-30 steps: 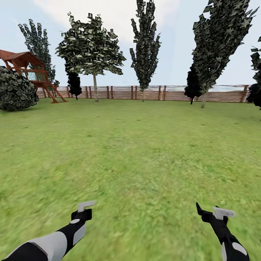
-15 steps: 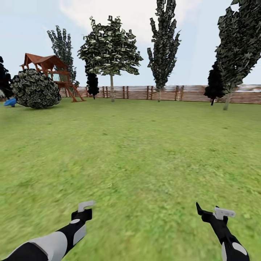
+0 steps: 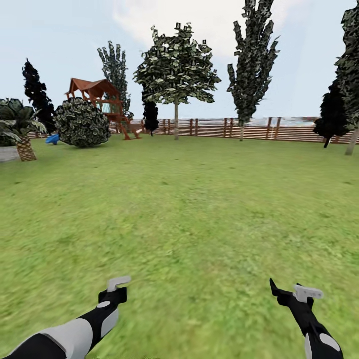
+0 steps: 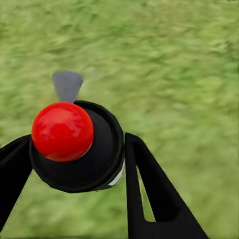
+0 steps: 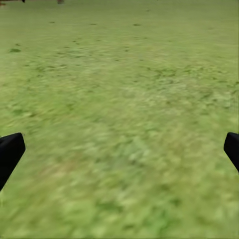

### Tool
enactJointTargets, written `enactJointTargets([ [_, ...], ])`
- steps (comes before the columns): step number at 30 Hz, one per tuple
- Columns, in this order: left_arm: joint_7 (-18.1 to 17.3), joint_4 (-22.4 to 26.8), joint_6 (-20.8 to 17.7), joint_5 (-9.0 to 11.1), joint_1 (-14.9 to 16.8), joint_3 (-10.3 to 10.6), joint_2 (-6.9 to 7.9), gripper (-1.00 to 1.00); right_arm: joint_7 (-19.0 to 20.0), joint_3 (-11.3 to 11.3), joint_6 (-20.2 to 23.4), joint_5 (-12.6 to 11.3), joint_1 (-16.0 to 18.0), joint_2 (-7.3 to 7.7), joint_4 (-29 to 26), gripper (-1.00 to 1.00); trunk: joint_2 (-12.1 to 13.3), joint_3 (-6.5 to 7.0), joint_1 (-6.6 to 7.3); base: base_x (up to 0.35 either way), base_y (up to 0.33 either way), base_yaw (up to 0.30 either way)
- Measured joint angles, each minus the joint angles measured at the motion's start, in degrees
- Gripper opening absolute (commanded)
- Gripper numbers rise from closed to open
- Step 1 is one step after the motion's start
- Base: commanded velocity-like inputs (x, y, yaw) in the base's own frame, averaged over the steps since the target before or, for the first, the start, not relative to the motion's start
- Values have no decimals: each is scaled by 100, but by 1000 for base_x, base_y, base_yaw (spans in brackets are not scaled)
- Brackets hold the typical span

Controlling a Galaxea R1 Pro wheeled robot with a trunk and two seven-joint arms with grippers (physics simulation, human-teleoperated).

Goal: In the garden, pick up the pesticide atomizer on the floor and spray pesticide onto both trees until each tree trunk is fully covered.

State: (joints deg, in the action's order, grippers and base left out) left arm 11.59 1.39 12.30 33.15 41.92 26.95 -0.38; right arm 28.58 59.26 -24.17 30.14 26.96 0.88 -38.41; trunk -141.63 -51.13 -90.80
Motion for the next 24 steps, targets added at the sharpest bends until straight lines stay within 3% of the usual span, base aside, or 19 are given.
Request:
enactJointTargets([
  [5,0,-3,0,0,0,0,-26,-100,5,6,0,0,1,0,0,100,0,0,0,0,0,189],
  [17,0,-6,1,1,0,-1,-41,-100,9,7,0,-1,1,0,0,100,0,0,0,7,0,10],
  [24,0,-8,0,9,0,-1,-41,-100,12,7,0,0,0,0,0,100,0,1,0,296,0,0],
])
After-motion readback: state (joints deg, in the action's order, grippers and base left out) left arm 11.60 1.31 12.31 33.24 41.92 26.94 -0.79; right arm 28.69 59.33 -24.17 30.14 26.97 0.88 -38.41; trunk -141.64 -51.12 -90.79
